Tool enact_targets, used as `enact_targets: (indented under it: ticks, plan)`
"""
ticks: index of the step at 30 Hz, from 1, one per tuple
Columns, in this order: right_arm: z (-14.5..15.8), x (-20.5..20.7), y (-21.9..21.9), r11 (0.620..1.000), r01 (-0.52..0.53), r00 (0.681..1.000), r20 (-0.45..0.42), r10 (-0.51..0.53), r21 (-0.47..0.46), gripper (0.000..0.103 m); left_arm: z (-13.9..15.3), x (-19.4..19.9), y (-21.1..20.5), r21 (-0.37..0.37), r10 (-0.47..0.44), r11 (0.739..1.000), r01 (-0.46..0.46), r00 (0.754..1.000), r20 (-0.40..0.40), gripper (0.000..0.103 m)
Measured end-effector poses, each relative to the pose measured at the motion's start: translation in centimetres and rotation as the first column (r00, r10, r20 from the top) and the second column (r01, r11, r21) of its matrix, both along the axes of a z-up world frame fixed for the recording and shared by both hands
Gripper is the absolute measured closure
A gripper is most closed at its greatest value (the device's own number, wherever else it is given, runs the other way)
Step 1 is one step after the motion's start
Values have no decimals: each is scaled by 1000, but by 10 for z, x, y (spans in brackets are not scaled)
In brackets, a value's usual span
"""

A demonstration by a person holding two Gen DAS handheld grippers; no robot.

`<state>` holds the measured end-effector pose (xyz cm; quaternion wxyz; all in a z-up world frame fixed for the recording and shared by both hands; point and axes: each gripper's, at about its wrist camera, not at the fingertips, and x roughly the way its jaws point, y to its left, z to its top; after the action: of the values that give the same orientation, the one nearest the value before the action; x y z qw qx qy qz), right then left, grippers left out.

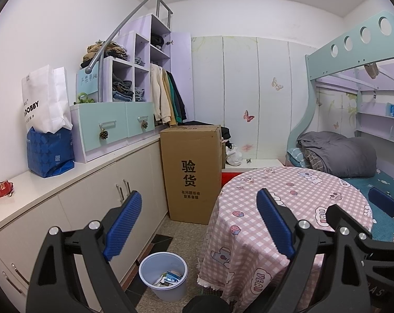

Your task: Collect trash

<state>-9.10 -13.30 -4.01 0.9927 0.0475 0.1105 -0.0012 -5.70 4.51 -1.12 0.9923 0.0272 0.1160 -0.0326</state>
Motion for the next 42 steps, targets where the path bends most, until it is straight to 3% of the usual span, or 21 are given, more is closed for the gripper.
enact_targets:
  ticks: [29, 42]
  plan:
    - [-4, 1, -3, 1000, -9, 1000, -10, 9, 6, 10, -4, 3, 9, 8, 7, 1000, -7, 1000, -3, 15]
    - [-13, 25, -10, 999, -32, 998, -54, 33, 28, 9, -11, 20, 8, 26, 32, 999, -30, 999, -45, 15]
